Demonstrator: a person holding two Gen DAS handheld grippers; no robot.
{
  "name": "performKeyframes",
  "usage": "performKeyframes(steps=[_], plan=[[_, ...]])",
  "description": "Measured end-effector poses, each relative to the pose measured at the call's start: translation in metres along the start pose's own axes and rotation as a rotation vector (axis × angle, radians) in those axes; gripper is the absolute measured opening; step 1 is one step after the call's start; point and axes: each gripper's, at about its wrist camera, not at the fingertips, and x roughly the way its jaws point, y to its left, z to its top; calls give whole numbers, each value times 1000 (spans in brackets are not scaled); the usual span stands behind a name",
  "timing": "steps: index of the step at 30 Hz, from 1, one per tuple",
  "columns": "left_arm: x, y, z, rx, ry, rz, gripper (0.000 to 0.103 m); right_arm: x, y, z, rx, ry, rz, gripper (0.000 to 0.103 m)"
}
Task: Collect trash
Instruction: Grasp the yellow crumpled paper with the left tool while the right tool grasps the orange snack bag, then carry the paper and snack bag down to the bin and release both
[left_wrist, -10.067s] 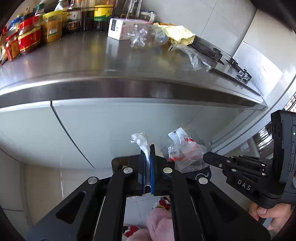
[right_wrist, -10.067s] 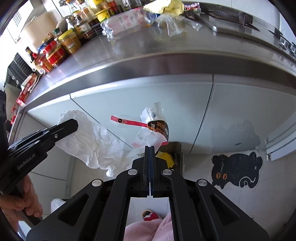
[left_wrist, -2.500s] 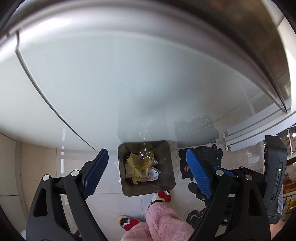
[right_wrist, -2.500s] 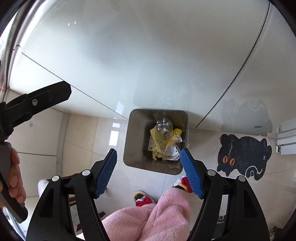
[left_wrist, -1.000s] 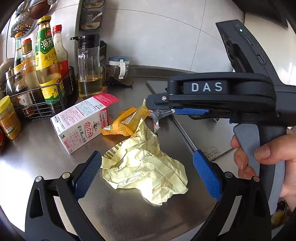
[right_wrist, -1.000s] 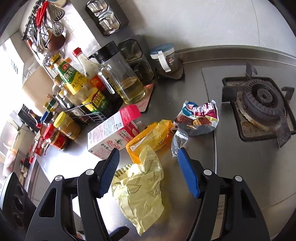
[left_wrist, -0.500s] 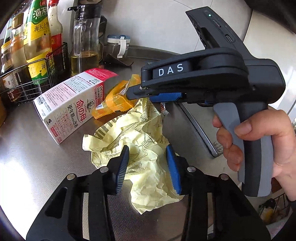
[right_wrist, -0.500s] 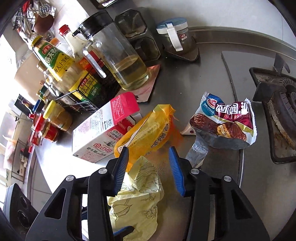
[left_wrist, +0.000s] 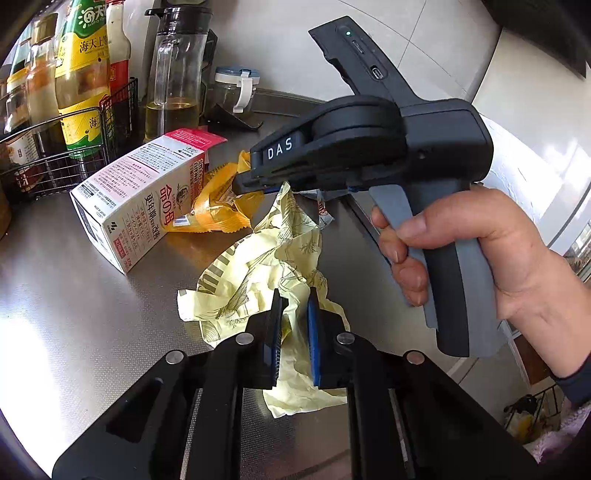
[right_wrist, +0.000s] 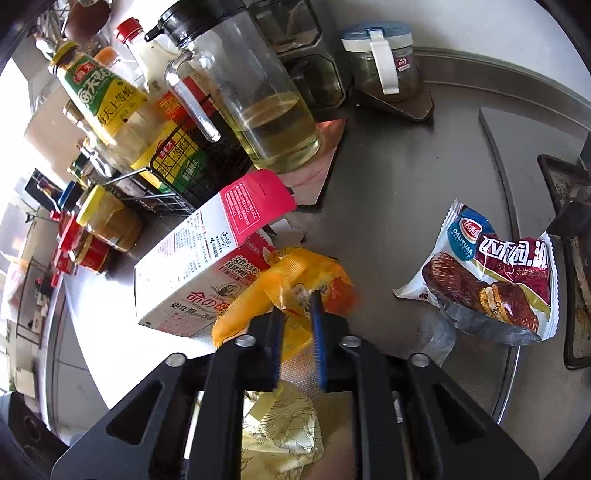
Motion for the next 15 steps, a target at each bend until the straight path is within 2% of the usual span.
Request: performKeyframes(steps=[2,9,15], plan=[[-4,0,-1,-8,-3,-3,11,-5,4,-3,-10,-14,2,5],[-33,-10,-11,9,-24,-12,10,-42,8,-19,24,-86,-11,5],[-71,-20,-29,19,-45,11,10,-94,23,-52,48,-174,-44,5]])
